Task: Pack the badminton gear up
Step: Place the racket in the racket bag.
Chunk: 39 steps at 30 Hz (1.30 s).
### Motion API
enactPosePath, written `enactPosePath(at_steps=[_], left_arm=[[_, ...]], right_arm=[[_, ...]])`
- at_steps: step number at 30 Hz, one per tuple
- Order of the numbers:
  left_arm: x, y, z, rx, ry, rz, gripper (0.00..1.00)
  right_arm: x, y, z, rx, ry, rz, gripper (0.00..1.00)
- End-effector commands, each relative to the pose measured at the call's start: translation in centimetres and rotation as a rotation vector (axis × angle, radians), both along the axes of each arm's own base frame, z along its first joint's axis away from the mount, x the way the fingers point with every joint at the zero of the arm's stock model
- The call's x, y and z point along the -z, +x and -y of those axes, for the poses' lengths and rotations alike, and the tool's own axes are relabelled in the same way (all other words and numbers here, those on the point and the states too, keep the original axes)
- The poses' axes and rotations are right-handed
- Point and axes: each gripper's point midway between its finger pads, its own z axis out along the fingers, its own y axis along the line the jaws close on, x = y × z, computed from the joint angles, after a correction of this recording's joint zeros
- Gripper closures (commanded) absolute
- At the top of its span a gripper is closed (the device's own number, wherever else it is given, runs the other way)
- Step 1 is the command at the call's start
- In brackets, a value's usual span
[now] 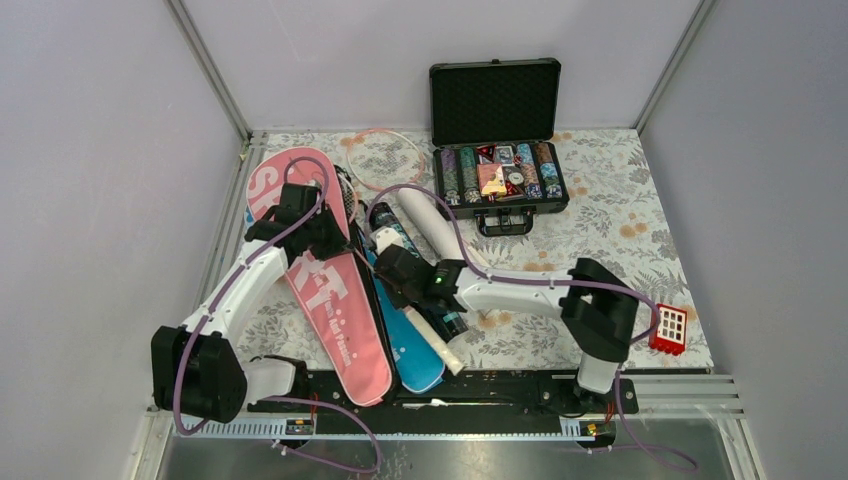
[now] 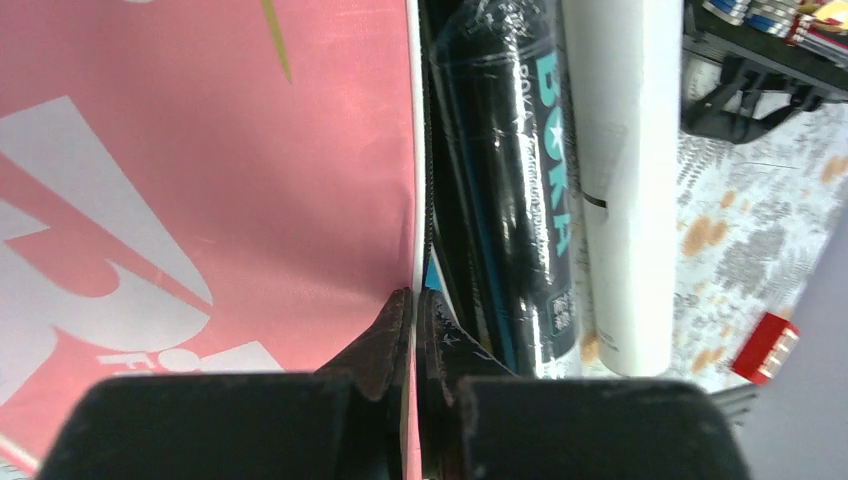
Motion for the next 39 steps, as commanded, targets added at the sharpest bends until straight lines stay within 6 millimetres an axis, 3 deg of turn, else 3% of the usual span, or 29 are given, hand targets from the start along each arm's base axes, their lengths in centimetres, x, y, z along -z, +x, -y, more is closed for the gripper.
enactPosePath(at_steps=[1, 5, 12, 16, 20, 26, 31, 35, 39], left_arm=[[-2.5, 0.3, 2.8, 0.007, -0.197, 0.072, 1.0], [-2.3, 0.2, 2.8, -0.016, -0.212, 0.061, 1.0], [-1.1, 0.1, 0.7, -0.089, -0.149, 0.02, 0.99], [0.1, -0.8, -0.5, -0.115, -0.089, -0.009, 0.68], [1.7, -1.4, -1.0, -0.126, -0.058, -0.045, 0.6], [2.8, -2.4, -2.4, -0.156, 0.017, -0.089, 0.56], [3.7, -3.1, -2.8, -0.144, 0.071, -0.124, 0.55], [4.8, -2.9, -2.1, -0.115, 0.069, -0.137, 0.52], [5.9, -2.1, -0.9, -0.075, 0.07, -0.144, 0.47]], right_arm=[[-7.5, 4.1, -6.8, 0.078, 0.313, 0.168, 1.0], [-6.9, 4.7, -8.2, 0.098, 0.363, 0.17, 1.0], [-6.3, 6.4, -8.5, 0.178, 0.423, 0.201, 1.0], [-5.6, 6.9, -9.3, 0.183, 0.471, 0.162, 0.98], [-5.4, 7.0, -9.7, 0.168, 0.472, 0.123, 0.78], [-5.6, 5.1, -6.9, 0.126, 0.416, 0.025, 0.58], [-4.6, 1.7, -3.8, 0.05, 0.376, -0.09, 0.6], [-2.8, -1.1, -2.9, -0.041, 0.341, -0.182, 0.49], [-0.9, -2.3, -2.1, -0.06, 0.309, -0.23, 0.5]])
